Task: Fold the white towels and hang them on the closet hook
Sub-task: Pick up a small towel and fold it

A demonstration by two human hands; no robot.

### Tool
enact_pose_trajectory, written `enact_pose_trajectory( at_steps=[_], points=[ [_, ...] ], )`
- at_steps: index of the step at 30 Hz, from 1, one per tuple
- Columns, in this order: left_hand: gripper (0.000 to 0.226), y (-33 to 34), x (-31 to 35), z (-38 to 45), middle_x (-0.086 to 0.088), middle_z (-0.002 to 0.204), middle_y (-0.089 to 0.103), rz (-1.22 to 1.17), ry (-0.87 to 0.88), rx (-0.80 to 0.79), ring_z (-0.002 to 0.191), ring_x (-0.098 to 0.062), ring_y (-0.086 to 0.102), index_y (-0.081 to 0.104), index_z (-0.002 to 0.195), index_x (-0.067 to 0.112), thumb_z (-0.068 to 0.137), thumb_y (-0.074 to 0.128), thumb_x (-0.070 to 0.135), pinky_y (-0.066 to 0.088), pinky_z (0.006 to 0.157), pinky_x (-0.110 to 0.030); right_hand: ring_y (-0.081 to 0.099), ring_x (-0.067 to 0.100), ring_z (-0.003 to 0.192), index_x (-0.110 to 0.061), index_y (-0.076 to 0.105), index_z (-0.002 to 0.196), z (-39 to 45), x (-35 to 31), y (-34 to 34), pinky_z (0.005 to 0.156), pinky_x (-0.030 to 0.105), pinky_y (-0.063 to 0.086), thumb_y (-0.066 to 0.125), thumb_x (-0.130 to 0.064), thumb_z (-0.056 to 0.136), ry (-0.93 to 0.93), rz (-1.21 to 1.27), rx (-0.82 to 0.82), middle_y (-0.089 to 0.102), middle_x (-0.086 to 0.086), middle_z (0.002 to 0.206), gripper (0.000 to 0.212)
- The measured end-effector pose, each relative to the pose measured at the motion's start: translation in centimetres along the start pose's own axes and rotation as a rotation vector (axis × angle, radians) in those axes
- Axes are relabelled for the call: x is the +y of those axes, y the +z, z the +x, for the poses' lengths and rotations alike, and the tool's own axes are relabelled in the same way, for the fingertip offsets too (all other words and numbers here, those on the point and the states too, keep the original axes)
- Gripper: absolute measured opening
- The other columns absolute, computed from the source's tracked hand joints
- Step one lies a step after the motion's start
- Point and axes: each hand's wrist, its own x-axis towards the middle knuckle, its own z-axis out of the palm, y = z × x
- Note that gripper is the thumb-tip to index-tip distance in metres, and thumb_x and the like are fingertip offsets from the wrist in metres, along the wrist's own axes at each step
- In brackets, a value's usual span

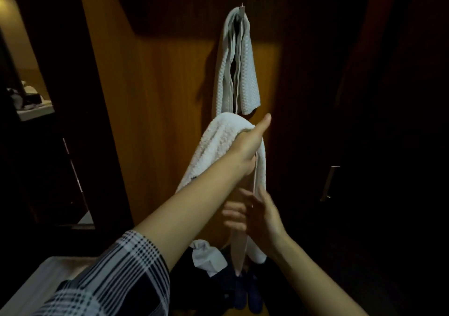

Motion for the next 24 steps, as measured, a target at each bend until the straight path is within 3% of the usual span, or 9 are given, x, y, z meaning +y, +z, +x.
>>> enact_pose_trajectory(
  at_steps=[3, 4, 6, 8, 10, 14, 16, 21, 24],
  points=[
    [0.064, -0.4, 2.3, 0.6, -0.008, 0.144, 0.041, -0.035, 0.036, 0.05, 0.136, -0.023, 0.033, 0.042, 0.135, 0.006, 0.087, 0.062, 0.044, 0.026, 0.113, -0.035, 0.042, 0.04, 0.129, -0.014, 0.011, 0.15, 1.8, -2.4, 0.2, 0.096, 0.051, 0.042, 0.046, -0.059, 0.087, -0.103, 0.568, 0.047, 0.028, 0.028, 0.148, 0.085],
    [0.062, -0.8, 2.9, 0.9, -0.009, 0.143, 0.043, -0.059, 0.044, 0.068, 0.133, -0.024, 0.036, 0.044, 0.133, 0.007, 0.087, 0.062, 0.044, 0.027, 0.113, -0.037, 0.032, 0.04, 0.135, -0.012, 0.007, 0.151, 2.4, -3.4, 0.5, 0.103, 0.053, 0.036, 0.049, -0.058, 0.087, -0.118, 0.688, 0.067, 0.019, 0.028, 0.151, 0.089],
    [0.064, -1.7, 4.1, 1.4, -0.01, 0.14, 0.046, -0.129, 0.034, 0.089, 0.131, -0.025, 0.04, 0.047, 0.132, 0.008, 0.084, 0.065, 0.045, 0.029, 0.112, -0.041, 0.032, 0.041, 0.135, -0.002, 0.017, 0.148, 3.3, -5.6, 1.7, 0.109, 0.051, 0.03, 0.055, -0.051, 0.087, -0.137, 0.822, 0.101, 0.025, 0.029, 0.149, 0.087],
    [0.07, -2.7, 5.2, 1.7, -0.01, 0.142, 0.045, -0.182, 0.015, 0.114, 0.132, -0.027, 0.04, 0.046, 0.136, 0.011, 0.08, 0.068, 0.046, 0.03, 0.112, -0.044, 0.041, 0.037, 0.128, 0.002, 0.033, 0.14, 3.9, -7.6, 3.0, 0.105, 0.044, 0.034, 0.06, -0.038, 0.088, -0.169, 0.819, 0.214, 0.044, 0.027, 0.13, 0.071],
    [0.071, -3.5, 5.9, 2.0, -0.011, 0.141, 0.047, -0.236, 0.019, 0.146, 0.13, -0.027, 0.043, 0.046, 0.137, 0.012, 0.078, 0.072, 0.043, 0.033, 0.11, -0.044, 0.042, 0.033, 0.124, -0.005, 0.043, 0.133, 4.1, -9.7, 4.3, 0.1, 0.041, 0.037, 0.059, -0.028, 0.091, -0.178, 0.698, 0.39, 0.049, 0.02, 0.106, 0.05],
    [0.052, -4.0, 7.5, 2.2, -0.015, 0.116, 0.064, -0.381, 0.029, 0.112, 0.103, -0.029, 0.063, 0.054, 0.121, 0.008, 0.081, 0.07, 0.037, 0.052, 0.088, -0.044, 0.039, 0.031, 0.129, -0.007, 0.051, 0.106, 4.3, -13.5, 7.0, 0.103, 0.044, 0.033, 0.062, -0.033, 0.087, -0.151, 0.615, 0.438, 0.052, 0.011, 0.103, 0.034],
    [0.048, -3.9, 8.4, 2.5, -0.012, 0.12, 0.061, -0.383, 0.033, 0.134, 0.106, -0.027, 0.059, 0.051, 0.115, 0.009, 0.081, 0.069, 0.038, 0.049, 0.093, -0.042, 0.043, 0.031, 0.124, -0.004, 0.046, 0.092, 4.4, -14.9, 8.0, 0.097, 0.04, 0.038, 0.064, -0.031, 0.084, -0.126, 0.662, 0.455, 0.045, 0.012, 0.099, 0.034],
    [0.064, -3.8, 10.4, 4.0, -0.009, 0.134, 0.045, -0.391, 0.037, 0.215, 0.121, -0.026, 0.045, 0.041, 0.132, 0.012, 0.08, 0.071, 0.034, 0.038, 0.1, -0.041, 0.05, 0.033, 0.11, -0.008, 0.044, 0.117, 4.4, -18.6, 9.5, 0.084, 0.04, 0.041, 0.058, -0.032, 0.084, -0.169, 0.531, 0.519, 0.05, 0.012, 0.117, 0.043],
    [0.033, -3.6, 11.8, 5.2, -0.01, 0.106, 0.056, -0.428, 0.041, 0.169, 0.093, -0.024, 0.056, 0.055, 0.1, 0.007, 0.082, 0.07, 0.03, 0.048, 0.085, -0.037, 0.05, 0.032, 0.103, -0.006, 0.043, 0.109, 4.3, -21.4, 10.2, 0.089, 0.043, 0.041, 0.055, -0.028, 0.086, -0.22, 0.452, 0.506, 0.05, 0.013, 0.113, 0.034]
  ],
)
